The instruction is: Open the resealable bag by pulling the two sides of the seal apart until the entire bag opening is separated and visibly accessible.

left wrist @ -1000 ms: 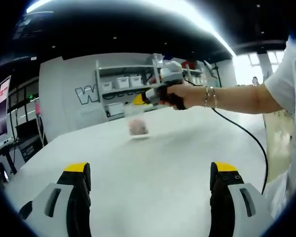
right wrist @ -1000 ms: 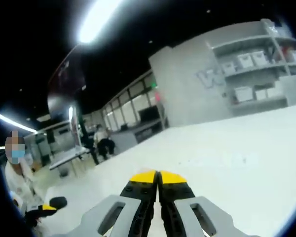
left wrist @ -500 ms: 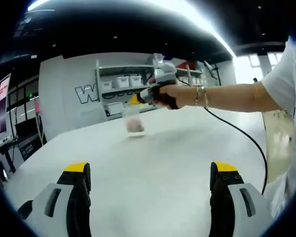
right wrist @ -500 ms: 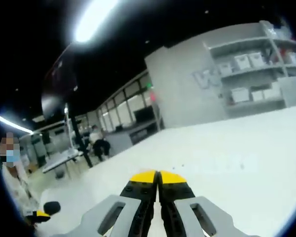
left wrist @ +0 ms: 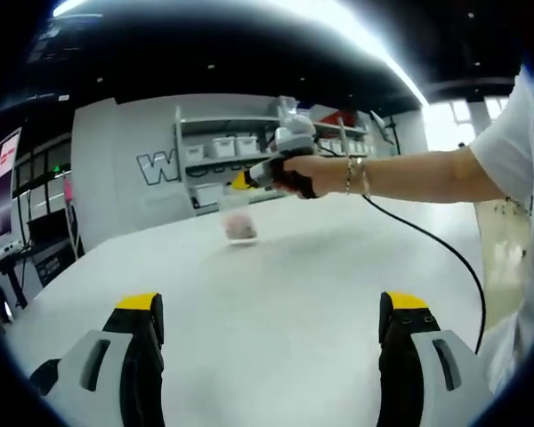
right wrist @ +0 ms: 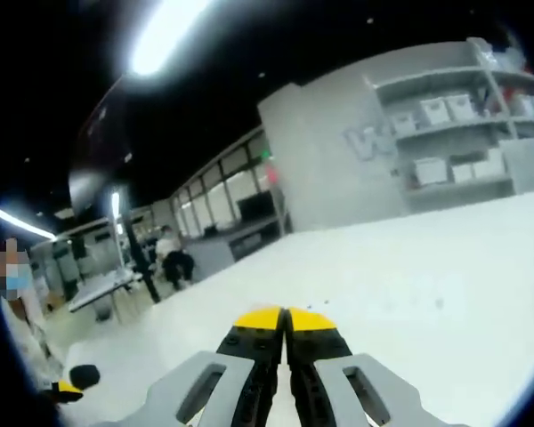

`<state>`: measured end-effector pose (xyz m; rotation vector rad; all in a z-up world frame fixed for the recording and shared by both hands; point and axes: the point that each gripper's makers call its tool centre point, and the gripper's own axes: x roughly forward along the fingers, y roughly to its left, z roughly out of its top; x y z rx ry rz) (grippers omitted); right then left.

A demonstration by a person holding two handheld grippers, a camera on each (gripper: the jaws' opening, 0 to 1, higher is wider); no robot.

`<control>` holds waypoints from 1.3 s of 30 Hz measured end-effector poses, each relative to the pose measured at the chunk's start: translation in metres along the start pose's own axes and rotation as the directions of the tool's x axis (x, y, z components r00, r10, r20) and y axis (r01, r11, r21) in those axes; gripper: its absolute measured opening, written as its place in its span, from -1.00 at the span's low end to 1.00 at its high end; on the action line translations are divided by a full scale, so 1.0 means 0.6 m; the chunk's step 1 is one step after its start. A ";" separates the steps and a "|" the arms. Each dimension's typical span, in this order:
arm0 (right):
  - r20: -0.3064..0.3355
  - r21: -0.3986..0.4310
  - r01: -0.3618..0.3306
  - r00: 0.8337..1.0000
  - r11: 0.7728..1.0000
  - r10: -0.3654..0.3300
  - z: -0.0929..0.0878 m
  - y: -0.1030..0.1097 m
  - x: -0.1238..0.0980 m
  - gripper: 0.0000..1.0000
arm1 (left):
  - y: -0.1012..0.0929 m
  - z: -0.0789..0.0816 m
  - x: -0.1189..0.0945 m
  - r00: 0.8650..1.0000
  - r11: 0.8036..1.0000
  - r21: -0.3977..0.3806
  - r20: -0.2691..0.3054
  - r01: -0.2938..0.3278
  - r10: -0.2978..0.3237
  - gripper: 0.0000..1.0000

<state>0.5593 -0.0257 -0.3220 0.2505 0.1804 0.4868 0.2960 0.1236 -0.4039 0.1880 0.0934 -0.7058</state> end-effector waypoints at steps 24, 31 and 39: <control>-0.009 -0.018 0.065 0.998 0.998 -0.065 0.008 -0.040 0.037 -1.00 | 0.000 0.000 0.007 1.000 1.000 0.001 -0.005 0.002 -0.002 0.99; 0.000 -0.034 0.080 0.997 0.996 -0.080 0.019 -0.047 0.046 -1.00 | 0.002 0.000 0.010 1.000 1.000 0.000 -0.007 0.002 -0.002 0.99; -0.013 -0.077 0.090 0.996 0.993 -0.091 0.003 -0.042 0.054 -1.00 | 0.003 0.000 0.010 1.000 1.000 0.000 -0.008 0.004 -0.004 0.99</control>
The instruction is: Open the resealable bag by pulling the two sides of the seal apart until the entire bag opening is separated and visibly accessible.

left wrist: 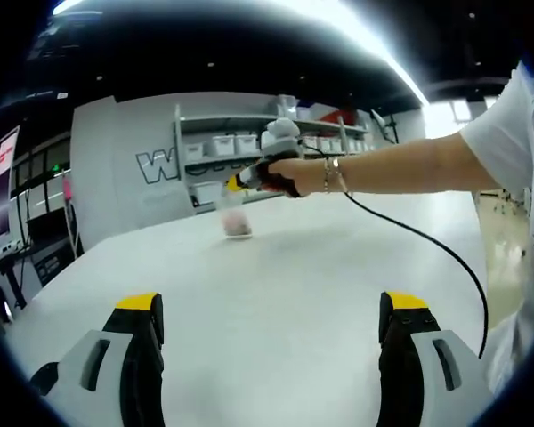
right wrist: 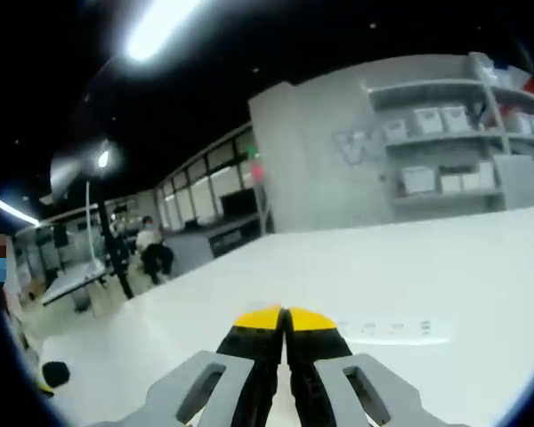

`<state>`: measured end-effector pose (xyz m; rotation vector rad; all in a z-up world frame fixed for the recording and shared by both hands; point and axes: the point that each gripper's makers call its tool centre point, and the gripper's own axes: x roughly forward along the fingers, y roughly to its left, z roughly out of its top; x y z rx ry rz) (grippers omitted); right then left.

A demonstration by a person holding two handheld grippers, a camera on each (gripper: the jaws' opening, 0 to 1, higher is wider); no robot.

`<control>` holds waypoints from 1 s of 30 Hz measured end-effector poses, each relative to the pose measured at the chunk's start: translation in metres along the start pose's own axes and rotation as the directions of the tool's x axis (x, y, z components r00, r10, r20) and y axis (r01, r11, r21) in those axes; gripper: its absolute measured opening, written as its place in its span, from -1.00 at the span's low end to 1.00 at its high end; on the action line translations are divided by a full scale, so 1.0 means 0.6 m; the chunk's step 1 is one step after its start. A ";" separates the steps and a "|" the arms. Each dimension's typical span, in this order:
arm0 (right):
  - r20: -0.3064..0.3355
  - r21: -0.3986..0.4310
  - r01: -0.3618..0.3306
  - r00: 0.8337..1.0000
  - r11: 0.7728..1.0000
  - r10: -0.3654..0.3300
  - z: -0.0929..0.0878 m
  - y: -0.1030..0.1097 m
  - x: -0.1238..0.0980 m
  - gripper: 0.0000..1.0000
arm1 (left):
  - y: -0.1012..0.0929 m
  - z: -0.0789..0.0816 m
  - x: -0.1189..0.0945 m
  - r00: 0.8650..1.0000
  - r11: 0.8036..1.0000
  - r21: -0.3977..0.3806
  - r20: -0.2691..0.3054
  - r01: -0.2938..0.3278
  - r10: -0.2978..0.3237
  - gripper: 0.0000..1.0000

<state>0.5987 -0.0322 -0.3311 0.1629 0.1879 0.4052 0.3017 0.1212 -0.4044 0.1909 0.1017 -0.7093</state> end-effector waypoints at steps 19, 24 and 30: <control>-0.078 -0.027 -0.056 0.995 0.998 0.054 -0.081 0.041 0.007 -1.00 | 0.001 -0.002 0.000 1.000 1.000 -0.007 0.002 0.003 -0.003 0.99; -0.095 -0.028 -0.071 0.993 0.997 0.068 -0.096 0.053 0.007 -1.00 | 0.003 -0.003 0.001 1.000 1.000 -0.007 0.001 0.002 -0.002 0.99; -0.114 -0.026 -0.095 0.989 0.995 0.091 -0.114 0.068 0.004 -1.00 | 0.005 -0.004 0.002 1.000 1.000 -0.011 0.001 0.000 0.000 0.99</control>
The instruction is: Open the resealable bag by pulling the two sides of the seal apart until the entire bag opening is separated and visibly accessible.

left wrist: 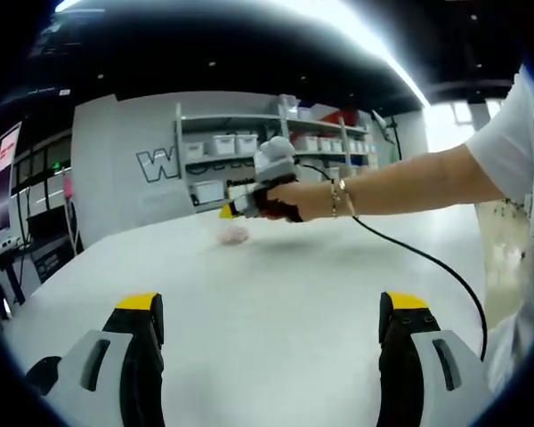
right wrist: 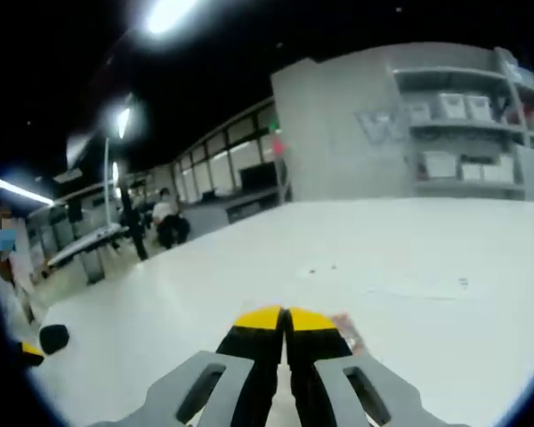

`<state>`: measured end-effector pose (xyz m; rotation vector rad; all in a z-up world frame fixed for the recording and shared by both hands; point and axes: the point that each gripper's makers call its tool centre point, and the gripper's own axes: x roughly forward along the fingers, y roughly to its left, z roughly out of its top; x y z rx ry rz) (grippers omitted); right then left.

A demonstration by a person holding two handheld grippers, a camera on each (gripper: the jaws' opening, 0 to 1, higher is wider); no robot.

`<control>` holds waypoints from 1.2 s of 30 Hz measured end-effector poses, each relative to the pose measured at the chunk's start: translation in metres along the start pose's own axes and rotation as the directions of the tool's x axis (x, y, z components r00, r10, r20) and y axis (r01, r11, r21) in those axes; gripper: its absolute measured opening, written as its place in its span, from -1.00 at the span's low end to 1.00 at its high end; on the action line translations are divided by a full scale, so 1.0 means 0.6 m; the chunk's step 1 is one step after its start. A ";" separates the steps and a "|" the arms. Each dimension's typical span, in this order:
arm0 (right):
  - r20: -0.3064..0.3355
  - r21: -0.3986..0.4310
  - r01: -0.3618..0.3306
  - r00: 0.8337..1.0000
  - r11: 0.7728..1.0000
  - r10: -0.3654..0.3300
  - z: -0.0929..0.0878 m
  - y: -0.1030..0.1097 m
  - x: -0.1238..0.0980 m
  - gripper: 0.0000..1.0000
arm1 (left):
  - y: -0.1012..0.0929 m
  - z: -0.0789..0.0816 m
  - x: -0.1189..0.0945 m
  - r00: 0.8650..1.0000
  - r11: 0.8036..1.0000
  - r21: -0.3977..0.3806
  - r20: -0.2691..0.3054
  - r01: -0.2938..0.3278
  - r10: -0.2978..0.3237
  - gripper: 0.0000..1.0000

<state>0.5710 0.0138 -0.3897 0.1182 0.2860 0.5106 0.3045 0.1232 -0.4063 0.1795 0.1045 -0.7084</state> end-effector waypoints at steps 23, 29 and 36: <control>-0.057 -0.085 -0.059 0.997 0.995 0.055 -0.043 0.038 0.015 -1.00 | -0.003 -0.002 0.004 1.000 1.000 -0.005 -0.001 0.003 -0.003 0.99; -0.064 -0.098 -0.060 0.997 0.993 0.054 -0.047 0.043 0.015 -1.00 | 0.001 0.000 0.003 1.000 1.000 -0.007 0.003 0.000 0.000 0.99; -0.077 -0.114 -0.071 0.995 0.991 0.062 -0.057 0.059 0.016 -0.94 | 0.004 -0.001 0.001 1.000 1.000 -0.010 0.003 -0.004 0.004 0.99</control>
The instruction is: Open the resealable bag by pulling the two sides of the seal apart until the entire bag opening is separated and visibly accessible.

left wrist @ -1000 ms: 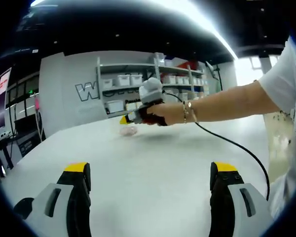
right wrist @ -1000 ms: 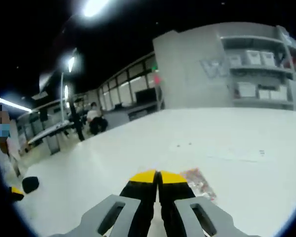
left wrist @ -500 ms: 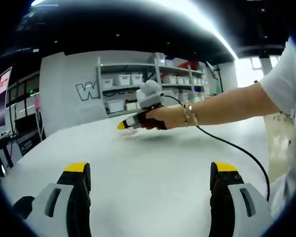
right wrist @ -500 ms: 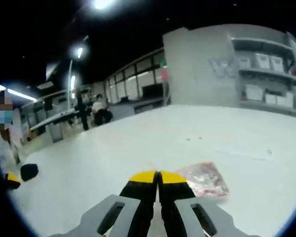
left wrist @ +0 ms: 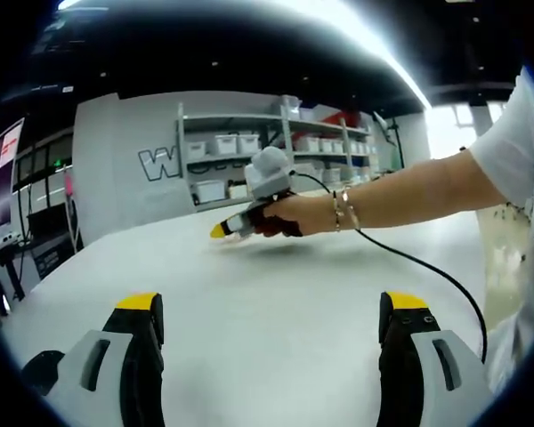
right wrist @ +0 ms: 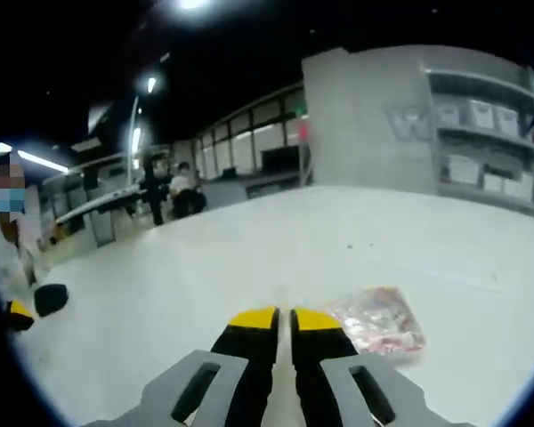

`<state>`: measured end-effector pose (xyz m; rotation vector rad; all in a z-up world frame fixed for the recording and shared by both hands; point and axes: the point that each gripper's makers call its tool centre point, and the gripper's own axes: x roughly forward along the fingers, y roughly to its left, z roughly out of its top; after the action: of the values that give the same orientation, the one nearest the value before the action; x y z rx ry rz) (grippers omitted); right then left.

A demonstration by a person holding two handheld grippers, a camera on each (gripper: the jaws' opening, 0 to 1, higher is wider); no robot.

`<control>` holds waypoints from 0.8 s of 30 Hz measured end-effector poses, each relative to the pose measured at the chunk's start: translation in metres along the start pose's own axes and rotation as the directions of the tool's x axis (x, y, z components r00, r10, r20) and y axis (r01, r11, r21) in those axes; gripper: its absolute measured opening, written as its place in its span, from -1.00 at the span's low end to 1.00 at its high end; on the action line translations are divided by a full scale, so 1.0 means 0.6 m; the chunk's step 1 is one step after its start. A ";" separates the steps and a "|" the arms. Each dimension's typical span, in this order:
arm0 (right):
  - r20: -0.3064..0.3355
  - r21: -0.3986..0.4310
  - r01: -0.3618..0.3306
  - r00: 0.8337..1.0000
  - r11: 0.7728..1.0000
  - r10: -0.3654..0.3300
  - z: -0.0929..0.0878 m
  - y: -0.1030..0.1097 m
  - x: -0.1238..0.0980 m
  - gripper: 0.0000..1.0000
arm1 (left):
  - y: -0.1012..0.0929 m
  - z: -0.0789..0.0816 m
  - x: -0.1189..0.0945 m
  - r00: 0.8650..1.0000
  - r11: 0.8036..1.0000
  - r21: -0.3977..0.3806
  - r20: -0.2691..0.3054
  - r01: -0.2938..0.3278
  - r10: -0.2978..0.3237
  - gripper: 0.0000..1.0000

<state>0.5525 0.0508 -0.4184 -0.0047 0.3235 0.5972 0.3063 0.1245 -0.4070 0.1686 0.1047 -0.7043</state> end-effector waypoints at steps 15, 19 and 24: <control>0.000 -0.031 0.014 1.000 0.999 -0.014 0.007 -0.013 0.010 -0.74 | 0.001 0.001 -0.003 1.000 1.000 -0.003 0.006 -0.007 0.007 0.99; -0.006 -0.034 0.026 1.000 0.999 -0.026 0.004 -0.019 0.010 -0.65 | 0.001 0.002 -0.003 1.000 1.000 -0.002 0.006 -0.008 0.008 0.99; -0.006 -0.057 0.033 0.999 0.998 -0.033 0.006 -0.020 0.009 -0.61 | 0.000 0.004 -0.003 1.000 1.000 0.002 0.010 -0.008 0.008 0.99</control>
<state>0.5641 0.0440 -0.4178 -0.0663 0.3123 0.5738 0.3049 0.1250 -0.4042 0.1670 0.0943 -0.6975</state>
